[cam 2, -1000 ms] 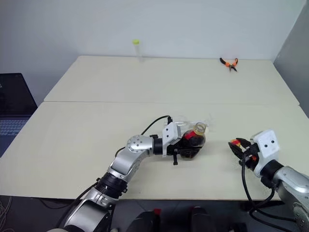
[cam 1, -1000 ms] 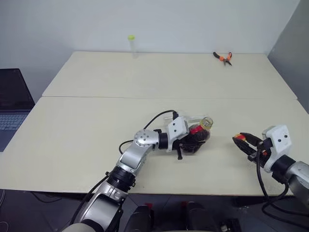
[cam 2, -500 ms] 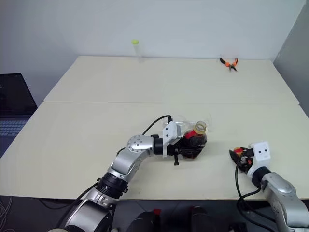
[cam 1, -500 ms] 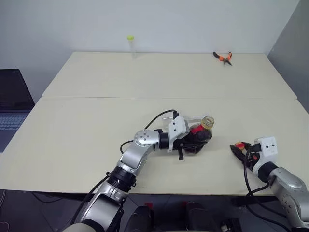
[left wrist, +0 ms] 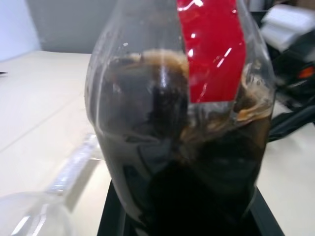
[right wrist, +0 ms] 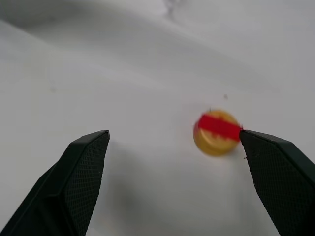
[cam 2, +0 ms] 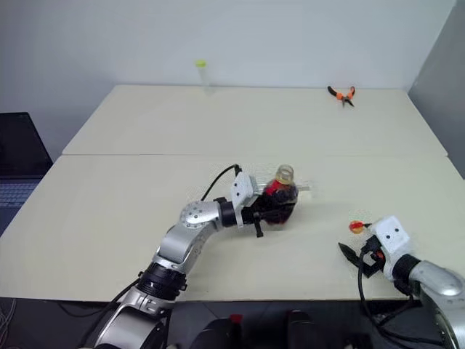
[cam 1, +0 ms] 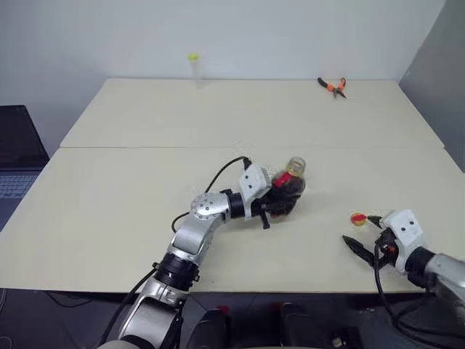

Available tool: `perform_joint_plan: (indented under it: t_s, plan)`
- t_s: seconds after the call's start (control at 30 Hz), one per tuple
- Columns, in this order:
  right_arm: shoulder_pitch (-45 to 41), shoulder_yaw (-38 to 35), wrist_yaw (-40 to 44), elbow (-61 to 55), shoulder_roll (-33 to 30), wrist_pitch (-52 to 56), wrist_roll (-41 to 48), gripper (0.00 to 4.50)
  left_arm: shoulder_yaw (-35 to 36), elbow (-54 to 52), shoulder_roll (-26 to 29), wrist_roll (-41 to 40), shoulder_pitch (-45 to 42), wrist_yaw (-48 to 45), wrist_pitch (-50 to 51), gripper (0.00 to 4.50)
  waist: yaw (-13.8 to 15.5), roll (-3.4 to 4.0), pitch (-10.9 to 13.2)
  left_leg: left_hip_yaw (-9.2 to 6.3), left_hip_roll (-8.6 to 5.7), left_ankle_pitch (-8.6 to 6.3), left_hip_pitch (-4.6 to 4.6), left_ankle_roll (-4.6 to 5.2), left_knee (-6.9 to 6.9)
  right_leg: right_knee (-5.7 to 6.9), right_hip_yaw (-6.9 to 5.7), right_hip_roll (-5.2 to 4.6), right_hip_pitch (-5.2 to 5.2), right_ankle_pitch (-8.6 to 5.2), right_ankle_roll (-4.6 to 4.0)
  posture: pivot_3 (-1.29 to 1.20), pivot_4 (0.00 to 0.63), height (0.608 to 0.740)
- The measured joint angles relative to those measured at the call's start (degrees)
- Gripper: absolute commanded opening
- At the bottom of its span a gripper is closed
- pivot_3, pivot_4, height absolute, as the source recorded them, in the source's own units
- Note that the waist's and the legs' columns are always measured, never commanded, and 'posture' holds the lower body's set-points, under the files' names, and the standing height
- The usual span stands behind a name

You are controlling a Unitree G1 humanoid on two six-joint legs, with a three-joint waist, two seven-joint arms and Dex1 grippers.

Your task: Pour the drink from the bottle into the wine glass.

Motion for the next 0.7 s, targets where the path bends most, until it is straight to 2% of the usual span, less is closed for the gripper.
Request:
perform_joint_plan:
  t_s: [0.17, 0.33, 0.43, 0.53, 0.7]
  plan:
    - [-8.08, 0.48, 2.43, -8.88, -2.61, 5.64, 6.45, 4.50, 4.29, -6.81, 0.88, -3.01, 3.44, 4.26, 3.25, 0.74, 0.37, -0.04, 0.02, -0.08, -0.05, 0.00, -0.06, -0.01, 0.06, -0.04, -0.09, -0.04, 0.03, 0.00, 0.00, 0.00, 0.150, 0.740]
    - [-24.64, 8.07, 2.48, -10.42, -0.67, 11.07, 11.36, 4.50, 11.00, -10.10, 1.73, -2.68, 5.26, 12.27, 1.57, 0.74, 0.43, -0.13, 0.07, -0.11, -0.04, 0.02, -0.06, -0.03, 0.05, -0.05, -0.12, -0.07, 0.02, 0.01, -0.01, 0.00, 0.150, 0.740]
    - [-29.63, 11.06, 2.44, -10.30, 0.80, 12.83, 12.50, 4.50, 13.89, -10.00, 2.25, -1.91, 5.19, 15.48, -0.78, 0.74, 0.52, -0.14, 0.07, -0.12, -0.05, 0.10, -0.12, -0.18, 0.04, -0.09, -0.13, -0.08, -0.02, 0.01, -0.01, 0.00, 0.150, 0.740]
    - [-33.82, 14.37, 2.16, -8.56, 2.85, 14.31, 12.47, 4.50, 16.32, -7.40, 3.36, -0.65, 4.91, 18.18, -4.66, 0.74, 0.91, -0.15, 0.07, -0.05, -0.12, 0.11, -0.13, -0.20, 0.09, -0.10, -0.09, -0.16, -0.02, 0.02, -0.01, 0.00, 0.150, 0.740]
    - [-42.49, 20.57, 0.16, -1.83, 10.41, 13.38, 8.86, 4.50, 19.55, 5.82, 4.87, 1.78, 1.61, 22.04, -12.60, 0.74, 0.98, -0.17, 0.06, -0.12, -0.06, 0.11, -0.12, -0.20, 0.05, -0.04, -0.16, -0.10, -0.11, 0.03, -0.03, 0.00, 0.150, 0.740]
